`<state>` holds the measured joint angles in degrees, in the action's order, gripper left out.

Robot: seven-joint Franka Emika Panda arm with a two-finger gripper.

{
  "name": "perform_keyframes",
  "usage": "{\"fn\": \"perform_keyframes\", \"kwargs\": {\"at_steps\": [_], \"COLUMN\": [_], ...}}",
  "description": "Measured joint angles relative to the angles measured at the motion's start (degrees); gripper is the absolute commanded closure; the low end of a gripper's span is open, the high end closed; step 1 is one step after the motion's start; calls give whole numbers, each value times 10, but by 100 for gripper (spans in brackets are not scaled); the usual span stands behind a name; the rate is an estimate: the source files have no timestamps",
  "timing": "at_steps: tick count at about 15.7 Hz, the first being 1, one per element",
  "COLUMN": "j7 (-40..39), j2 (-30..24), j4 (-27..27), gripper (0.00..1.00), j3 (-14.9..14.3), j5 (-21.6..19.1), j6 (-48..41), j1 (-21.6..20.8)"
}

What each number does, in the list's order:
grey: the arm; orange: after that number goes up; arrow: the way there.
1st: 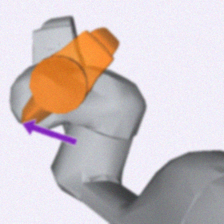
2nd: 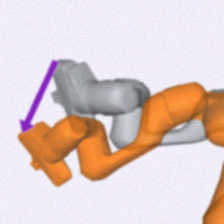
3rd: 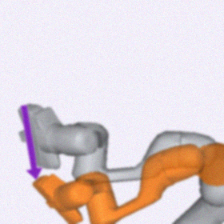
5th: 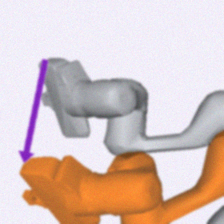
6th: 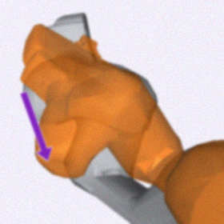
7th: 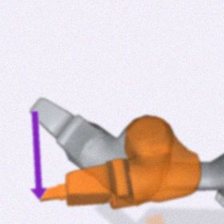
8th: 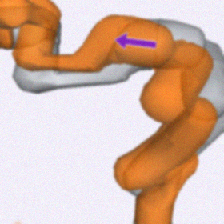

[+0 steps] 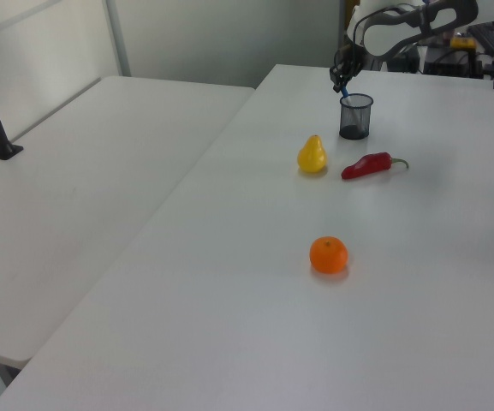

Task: Take marker pen
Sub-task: 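Lower the gripper and close it on the white marker in the cup, then lift the marker straight up out of the pen cup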

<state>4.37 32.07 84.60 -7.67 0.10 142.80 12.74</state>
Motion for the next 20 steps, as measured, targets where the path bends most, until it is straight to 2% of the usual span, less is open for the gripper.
{"fn": "perform_keyframes", "kwargs": {"at_steps": [1, 10, 20], "j7": [-2, -9, -9], "j2": [0, -10, -90], "j4": [0, -10, -17], "gripper": [100, 100, 100], "j3": [0, -2, 0], "j5": [0, -1, -18], "j6": [0, 0, -19], "j1": [1, 7, 3]}}
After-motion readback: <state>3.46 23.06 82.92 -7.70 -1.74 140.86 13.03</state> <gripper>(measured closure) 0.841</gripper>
